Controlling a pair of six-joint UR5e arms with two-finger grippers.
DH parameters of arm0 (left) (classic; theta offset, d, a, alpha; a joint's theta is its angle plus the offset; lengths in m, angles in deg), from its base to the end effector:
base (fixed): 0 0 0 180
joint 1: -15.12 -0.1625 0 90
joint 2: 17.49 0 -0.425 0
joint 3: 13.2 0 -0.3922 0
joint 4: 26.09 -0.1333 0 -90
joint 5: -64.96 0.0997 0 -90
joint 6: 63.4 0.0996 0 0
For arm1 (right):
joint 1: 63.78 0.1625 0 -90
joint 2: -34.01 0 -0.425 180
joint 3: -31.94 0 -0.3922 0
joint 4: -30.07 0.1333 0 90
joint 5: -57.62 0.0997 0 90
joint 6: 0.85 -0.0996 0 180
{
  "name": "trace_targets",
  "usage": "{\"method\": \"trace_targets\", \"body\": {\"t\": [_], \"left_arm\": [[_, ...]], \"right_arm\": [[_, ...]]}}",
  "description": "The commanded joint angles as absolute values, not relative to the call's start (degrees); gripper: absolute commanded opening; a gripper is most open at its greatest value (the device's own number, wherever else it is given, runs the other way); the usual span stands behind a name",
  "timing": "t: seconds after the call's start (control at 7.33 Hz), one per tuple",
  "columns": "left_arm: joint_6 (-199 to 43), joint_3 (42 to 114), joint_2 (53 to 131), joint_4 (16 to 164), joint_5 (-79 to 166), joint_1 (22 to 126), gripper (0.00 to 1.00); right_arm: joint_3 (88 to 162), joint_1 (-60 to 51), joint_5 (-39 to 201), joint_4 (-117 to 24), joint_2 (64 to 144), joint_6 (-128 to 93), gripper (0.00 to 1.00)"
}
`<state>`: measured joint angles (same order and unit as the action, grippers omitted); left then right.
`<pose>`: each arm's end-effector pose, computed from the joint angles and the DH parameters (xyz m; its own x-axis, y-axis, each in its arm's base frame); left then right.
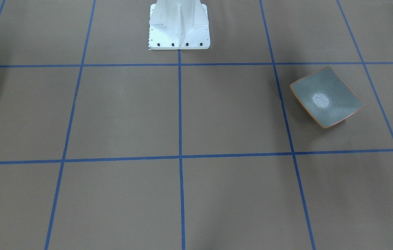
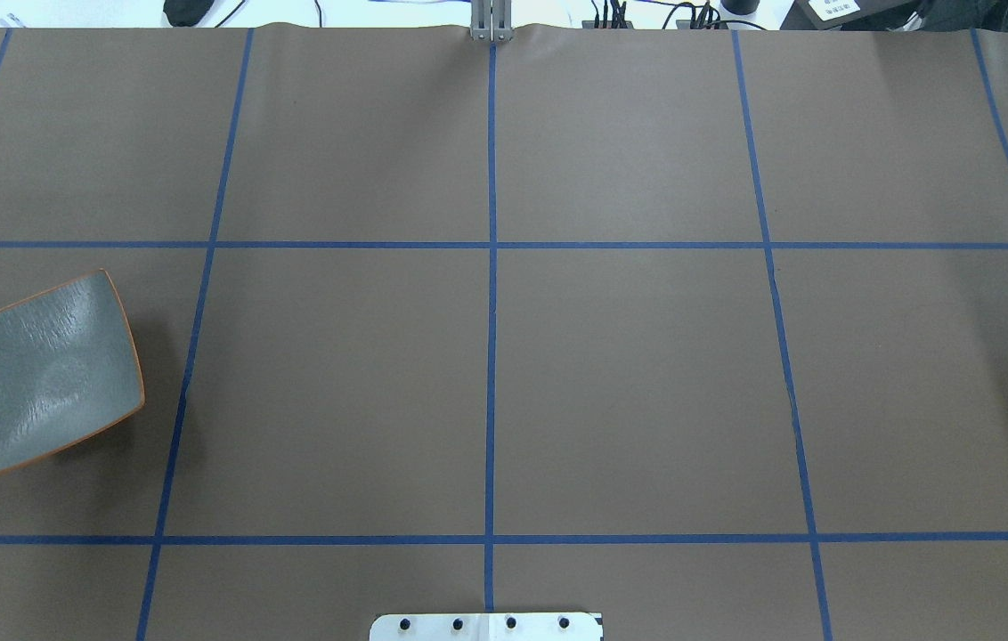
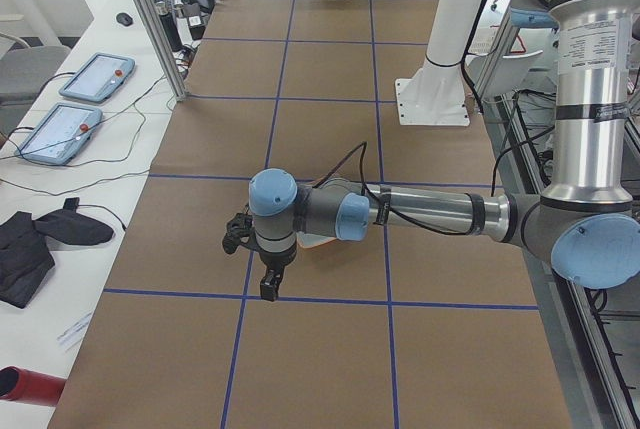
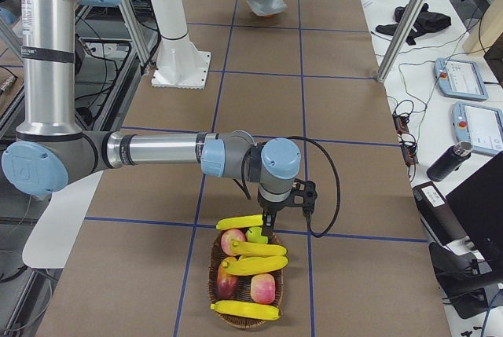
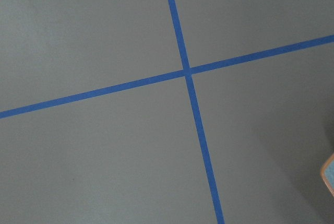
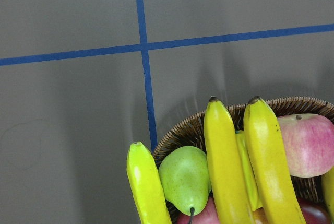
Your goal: Transfer all bananas from basket to plate
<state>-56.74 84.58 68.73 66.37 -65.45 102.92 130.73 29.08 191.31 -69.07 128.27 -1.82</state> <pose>-0.0506 -0.4731 0.6234 0.7485 0.2166 -0.6267 -0.1258 0.9744 0.1865 0.0870 -0.4492 0.6351 0.7185 0.1084 0.6871 -0.0619 0.9938 -0.0920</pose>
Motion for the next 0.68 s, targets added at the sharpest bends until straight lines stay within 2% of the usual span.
{"method": "trace_targets", "body": {"t": [0.0,0.55], "left_arm": [[-56.72,84.62,68.65,66.38,-65.47,102.93,1.00],[-56.72,84.54,68.65,66.38,-65.38,103.36,1.00]], "right_arm": [[130.82,29.12,191.31,-69.07,128.06,-1.81,1.00],[131.17,29.12,191.22,-69.07,127.88,-1.90,1.00]]}}
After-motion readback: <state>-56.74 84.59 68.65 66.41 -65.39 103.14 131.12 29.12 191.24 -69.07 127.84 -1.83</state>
